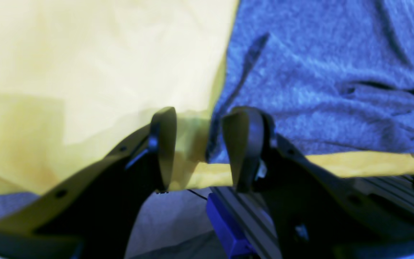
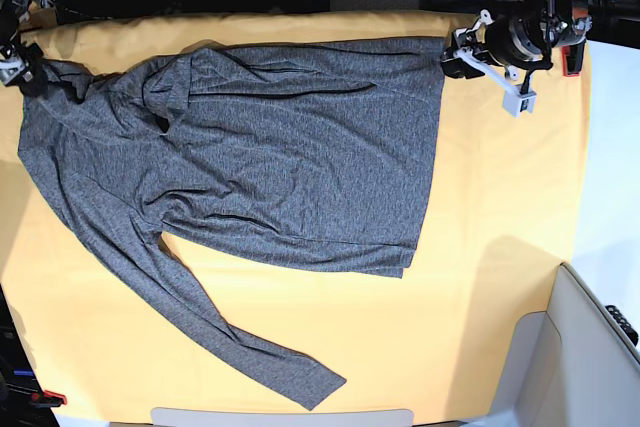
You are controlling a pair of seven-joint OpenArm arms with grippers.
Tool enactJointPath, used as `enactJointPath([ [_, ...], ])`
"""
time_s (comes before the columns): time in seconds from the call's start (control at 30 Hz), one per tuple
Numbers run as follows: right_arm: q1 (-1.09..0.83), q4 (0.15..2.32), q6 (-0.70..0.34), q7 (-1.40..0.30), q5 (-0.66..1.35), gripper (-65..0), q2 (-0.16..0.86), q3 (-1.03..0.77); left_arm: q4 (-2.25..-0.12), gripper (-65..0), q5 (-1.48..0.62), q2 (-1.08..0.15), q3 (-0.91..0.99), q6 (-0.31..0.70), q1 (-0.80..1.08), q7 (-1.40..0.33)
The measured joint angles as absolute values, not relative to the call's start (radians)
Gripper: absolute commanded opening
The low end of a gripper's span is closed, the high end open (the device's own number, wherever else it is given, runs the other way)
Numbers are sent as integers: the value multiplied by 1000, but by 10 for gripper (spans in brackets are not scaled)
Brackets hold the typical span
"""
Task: Fold the T-shirt properly
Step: 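Grasp the shirt's shoulder corner with the right gripper and pull outward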
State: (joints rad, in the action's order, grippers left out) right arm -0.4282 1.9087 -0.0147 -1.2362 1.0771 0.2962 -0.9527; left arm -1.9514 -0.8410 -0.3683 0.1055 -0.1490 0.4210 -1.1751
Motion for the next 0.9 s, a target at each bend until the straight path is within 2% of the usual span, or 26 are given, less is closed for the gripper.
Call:
enactJointPath([
  [0.07,-421,1838,-14,-1232,1073,-298,286,-987,-1952,-400,-840,-369,105,-150,422,-1175],
  [0.23,-421,1642,-12,-1238,1150,-298,168,-1101,-1951,-400,-841,-368,105,-149,419,-1174],
  [0.33,-398,1588,-12,-1234,1164,-298,161,-1113,-1952,-400,-841,-368,105,-149,421,-1175],
  [0.57,-336,1626,-8,-1234,1209,-298,152,-1114,-1951,-400,-841,-366,105,-149,421,-1175],
  [0.73,-335,1782,-12,-1229,1267,-300,156,-1113,-1951,-400,-841,-367,105,-149,422,-1174],
  [0.9,-335,1810,-4,-1232,1243,-301,106,-1186,-1951,-400,-841,-366,105,-149,424,-1175],
])
